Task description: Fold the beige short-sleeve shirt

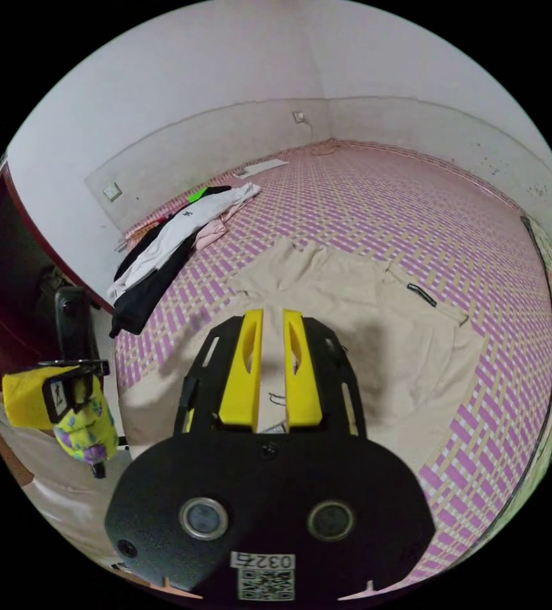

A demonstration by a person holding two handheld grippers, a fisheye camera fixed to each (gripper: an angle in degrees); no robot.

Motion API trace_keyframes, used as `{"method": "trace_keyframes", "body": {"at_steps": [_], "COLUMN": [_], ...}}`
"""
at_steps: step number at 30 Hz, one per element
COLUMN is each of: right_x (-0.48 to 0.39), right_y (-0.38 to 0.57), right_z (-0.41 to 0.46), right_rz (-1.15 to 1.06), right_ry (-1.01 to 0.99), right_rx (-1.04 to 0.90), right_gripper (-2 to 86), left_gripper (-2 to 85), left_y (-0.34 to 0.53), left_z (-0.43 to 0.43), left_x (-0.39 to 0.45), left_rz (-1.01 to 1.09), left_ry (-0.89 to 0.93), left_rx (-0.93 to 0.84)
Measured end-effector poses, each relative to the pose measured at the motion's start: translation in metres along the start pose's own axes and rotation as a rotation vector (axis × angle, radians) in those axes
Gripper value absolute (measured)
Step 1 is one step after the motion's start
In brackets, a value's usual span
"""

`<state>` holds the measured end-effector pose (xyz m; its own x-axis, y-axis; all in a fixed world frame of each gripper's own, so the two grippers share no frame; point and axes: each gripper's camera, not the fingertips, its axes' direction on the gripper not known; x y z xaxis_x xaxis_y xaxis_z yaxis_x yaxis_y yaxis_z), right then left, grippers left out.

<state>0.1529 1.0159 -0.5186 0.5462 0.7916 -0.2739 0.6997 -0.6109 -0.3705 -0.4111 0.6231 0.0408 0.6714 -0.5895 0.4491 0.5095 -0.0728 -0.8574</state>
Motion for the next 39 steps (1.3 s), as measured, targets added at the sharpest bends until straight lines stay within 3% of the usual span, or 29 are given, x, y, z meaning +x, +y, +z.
{"method": "trace_keyframes", "body": {"at_steps": [3,5,13,22,27,30,35,39], "right_x": [-0.03,-0.049,-0.068,-0.06,-0.044,-0.015,0.09,0.176], "right_y": [-0.042,-0.074,-0.143,-0.162,-0.167,-0.163,-0.116,-0.046], "right_z": [0.046,0.092,0.189,0.21,0.197,0.161,0.061,0.02], "right_rz": [-0.044,-0.058,0.031,0.06,0.062,0.132,0.339,0.524], "right_ry": [-0.009,-0.01,0.098,0.27,0.256,0.113,-0.384,-0.572], "right_rx": [-0.065,-0.122,-0.27,-0.338,-0.331,-0.211,0.142,0.345], "right_gripper": [6.3,6.6,10.8,5.2,0.3,-0.1,0.1,0.8], "left_gripper": [-0.6,0.1,6.6,10.2,0.9,-0.6,-0.8,-0.9], "left_y": [0.023,0.068,0.236,0.27,0.269,0.267,0.237,0.213], "left_z": [-0.076,-0.139,-0.236,-0.203,-0.179,-0.177,-0.158,-0.109], "left_x": [0.051,0.078,0.091,0.012,-0.006,0.005,0.061,0.085], "left_rz": [0.193,0.29,0.198,0.081,0.104,0.162,0.313,0.428], "left_ry": [-0.198,-0.494,-0.874,-0.71,-0.694,-0.63,-0.518,-0.426], "left_rx": [0.016,0.018,0.044,-0.125,-0.262,-0.269,-0.313,-0.421]}}
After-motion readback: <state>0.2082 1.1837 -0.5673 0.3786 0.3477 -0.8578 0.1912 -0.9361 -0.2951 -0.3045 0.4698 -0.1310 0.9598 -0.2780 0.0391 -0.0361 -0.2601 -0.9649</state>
